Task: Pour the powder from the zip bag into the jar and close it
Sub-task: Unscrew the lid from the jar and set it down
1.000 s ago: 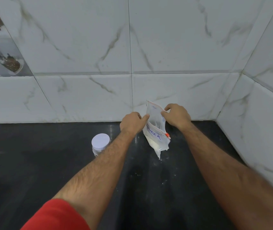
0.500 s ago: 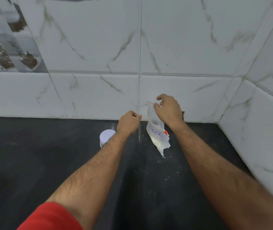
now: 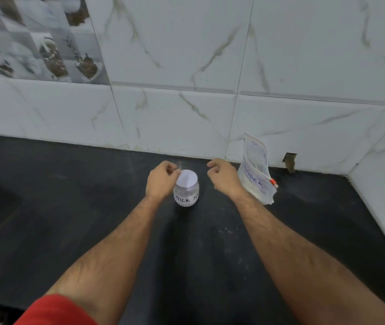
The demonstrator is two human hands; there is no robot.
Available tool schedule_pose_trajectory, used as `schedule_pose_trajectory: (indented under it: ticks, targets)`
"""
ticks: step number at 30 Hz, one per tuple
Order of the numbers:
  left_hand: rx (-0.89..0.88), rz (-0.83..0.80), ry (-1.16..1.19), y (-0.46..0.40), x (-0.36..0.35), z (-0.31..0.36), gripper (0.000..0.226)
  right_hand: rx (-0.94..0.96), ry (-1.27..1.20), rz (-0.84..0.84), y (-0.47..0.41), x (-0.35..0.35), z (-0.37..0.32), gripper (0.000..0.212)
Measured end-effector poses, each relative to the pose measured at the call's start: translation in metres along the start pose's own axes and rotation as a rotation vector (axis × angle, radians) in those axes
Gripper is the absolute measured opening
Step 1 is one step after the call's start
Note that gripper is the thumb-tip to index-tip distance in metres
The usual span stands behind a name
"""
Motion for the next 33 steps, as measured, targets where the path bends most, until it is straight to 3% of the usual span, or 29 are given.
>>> schedule_pose_trajectory:
  ticks: [3,8,11,16,23,28,33]
  targets:
    - [0.068,-0.052,0.039,-0.002,0.0,-0.028,0.034,-0.094,-0.011,-0.081,-0.001,-0.022,0.025,0.036]
    - [0.153,-0.262,0.073,-0.008,-0.011,-0.066,0.059,-0.177,-0.037,-0.222,0.001,-0.053,0.053,0.075]
    - [0.131,-0.337,0.108,-0.011,-0.017,-0.068,0.067,-0.174,-0.037,-0.278,-0.003,-0.067,0.061,0.087]
    - [0.104,-0.432,0.17,-0.022,-0.027,-0.076,0.076,-0.136,-0.051,-0.286,-0.014,-0.082,0.068,0.074]
    - [0.087,-0.361,0.189,-0.025,-0.024,-0.074,0.062,-0.121,-0.279,-0.328,-0.007,-0.073,0.066,0.063]
    - [0.102,-0.439,0.201,-0.012,-0.015,-0.041,0.042,-0.069,-0.34,-0.332,0.012,-0.052,0.043,0.077]
    - [0.116,-0.365,0.225,0.002,-0.006,-0.022,0.061,-0.099,-0.427,-0.291,0.039,-0.036,0.024,0.075]
Point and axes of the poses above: each hand's wrist, its own y-axis away from the middle knuckle, its own x-axis out of the back of the hand, z = x × y, the point moved 2 cm from there along -y, towards the middle knuckle, and after that the axes turned 4 degrees about x, right-handed, at the moved point
